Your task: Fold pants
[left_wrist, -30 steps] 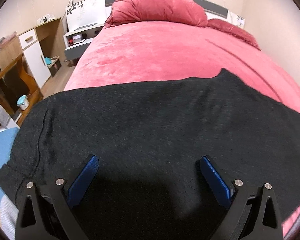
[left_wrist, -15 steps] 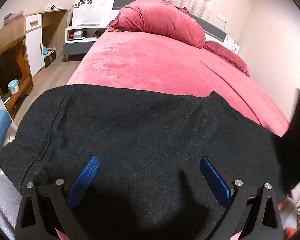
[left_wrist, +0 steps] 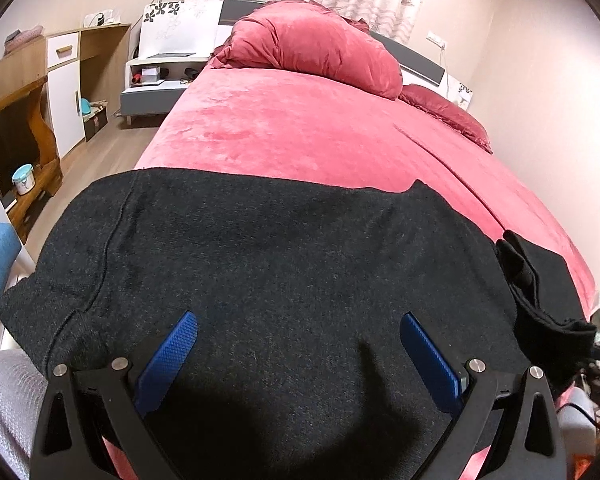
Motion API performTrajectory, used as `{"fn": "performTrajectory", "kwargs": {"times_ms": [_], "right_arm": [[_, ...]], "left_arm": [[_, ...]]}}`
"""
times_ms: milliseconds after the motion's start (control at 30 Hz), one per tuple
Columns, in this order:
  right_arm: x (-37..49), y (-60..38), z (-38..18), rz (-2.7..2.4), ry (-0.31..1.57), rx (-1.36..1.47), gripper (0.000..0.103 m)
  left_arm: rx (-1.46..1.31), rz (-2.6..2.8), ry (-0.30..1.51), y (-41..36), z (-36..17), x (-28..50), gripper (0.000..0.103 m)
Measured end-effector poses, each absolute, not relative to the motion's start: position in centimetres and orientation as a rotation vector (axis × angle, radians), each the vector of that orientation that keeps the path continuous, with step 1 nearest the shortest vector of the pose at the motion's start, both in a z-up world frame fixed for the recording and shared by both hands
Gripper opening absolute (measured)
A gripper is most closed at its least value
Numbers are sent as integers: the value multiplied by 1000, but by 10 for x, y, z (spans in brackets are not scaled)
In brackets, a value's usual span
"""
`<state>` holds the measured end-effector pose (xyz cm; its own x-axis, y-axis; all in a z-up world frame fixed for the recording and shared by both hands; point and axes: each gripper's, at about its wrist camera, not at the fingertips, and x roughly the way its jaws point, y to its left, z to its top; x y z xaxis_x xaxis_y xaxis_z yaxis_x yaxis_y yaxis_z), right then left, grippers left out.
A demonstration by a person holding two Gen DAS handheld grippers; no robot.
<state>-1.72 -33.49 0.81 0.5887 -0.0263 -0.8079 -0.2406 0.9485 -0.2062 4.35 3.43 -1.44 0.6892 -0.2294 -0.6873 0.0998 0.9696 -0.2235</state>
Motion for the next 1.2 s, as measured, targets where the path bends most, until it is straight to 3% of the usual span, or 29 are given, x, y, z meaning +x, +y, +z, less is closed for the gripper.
{"fn": "performTrajectory", "kwargs": {"times_ms": [200, 400, 500, 600, 667, 1200], "right_arm": [[-13, -346, -8, 145, 1013, -235, 18], [-26, -342, 43, 228, 858, -110, 18], [-20, -325, 11, 263, 990, -191, 18], [-10, -318, -25, 237, 1121, -239, 22], [-9, -320, -16, 250, 1091, -215, 28], [-29, -348, 8, 280, 1119, -185, 38]], "left_arm": [[-169, -173, 802, 29, -11, 44, 102], [-138, -204, 797, 6, 3, 42, 102], [-98, -221, 824, -14, 5, 44, 102], [-52, -236, 850, -31, 8, 46, 102], [-36, -244, 861, -39, 9, 46, 102], [0, -263, 922, -72, 12, 50, 102]]}}
